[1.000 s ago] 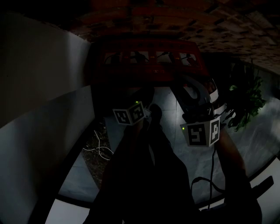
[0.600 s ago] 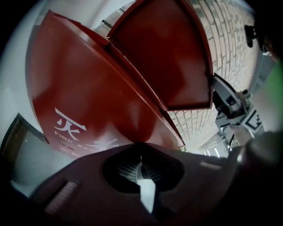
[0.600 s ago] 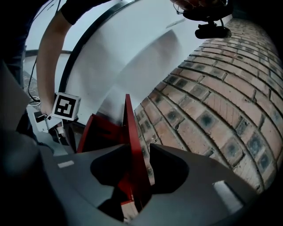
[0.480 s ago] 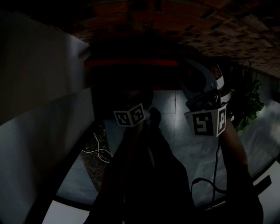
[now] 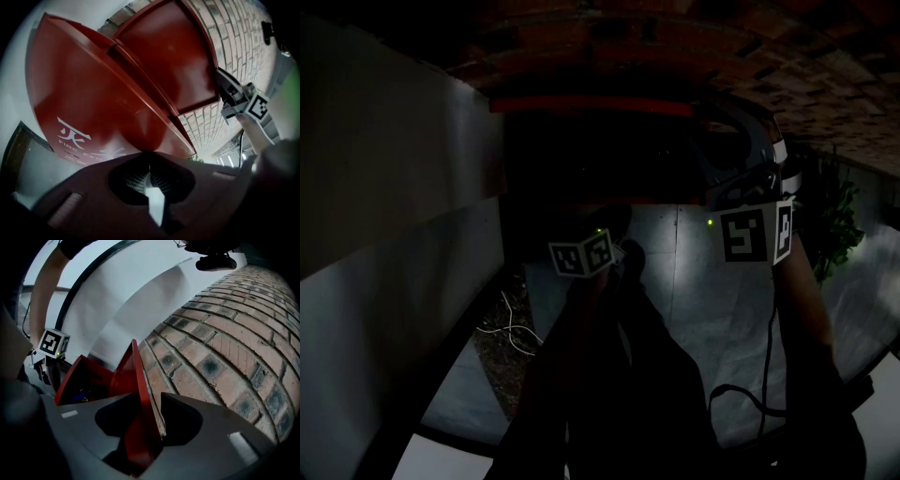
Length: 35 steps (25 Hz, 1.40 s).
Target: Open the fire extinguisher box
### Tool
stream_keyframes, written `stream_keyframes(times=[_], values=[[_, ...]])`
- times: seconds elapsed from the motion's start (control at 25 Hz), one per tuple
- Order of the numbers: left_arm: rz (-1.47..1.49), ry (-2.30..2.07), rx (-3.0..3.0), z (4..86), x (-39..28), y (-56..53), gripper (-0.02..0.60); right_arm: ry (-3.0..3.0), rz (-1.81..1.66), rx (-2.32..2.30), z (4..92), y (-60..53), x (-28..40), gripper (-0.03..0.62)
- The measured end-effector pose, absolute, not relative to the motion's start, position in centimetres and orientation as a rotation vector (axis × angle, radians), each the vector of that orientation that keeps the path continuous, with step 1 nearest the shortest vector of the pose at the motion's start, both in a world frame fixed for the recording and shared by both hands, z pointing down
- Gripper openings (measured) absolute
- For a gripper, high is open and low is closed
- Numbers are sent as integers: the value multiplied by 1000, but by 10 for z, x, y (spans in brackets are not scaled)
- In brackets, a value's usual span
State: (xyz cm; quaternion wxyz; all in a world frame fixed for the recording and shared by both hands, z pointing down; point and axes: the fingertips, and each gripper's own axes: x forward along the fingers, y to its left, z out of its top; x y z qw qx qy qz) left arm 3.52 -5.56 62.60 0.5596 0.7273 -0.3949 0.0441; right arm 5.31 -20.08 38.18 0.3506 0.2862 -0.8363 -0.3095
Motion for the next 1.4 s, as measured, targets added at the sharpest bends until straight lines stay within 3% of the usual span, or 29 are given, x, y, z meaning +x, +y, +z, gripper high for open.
stream_keyframes(times=[0.36,0.84,1.4], values=[[137,-902,1711,626,35,-55,3,-2166,-837,806,376,-225,52,174],[434,-898,1740,627,37,-57,3,-2183,-804,824,375,-225,55,213],[455,-784,1713,624,49,-54,3,-2195,-706,830,373,-224,84,236]])
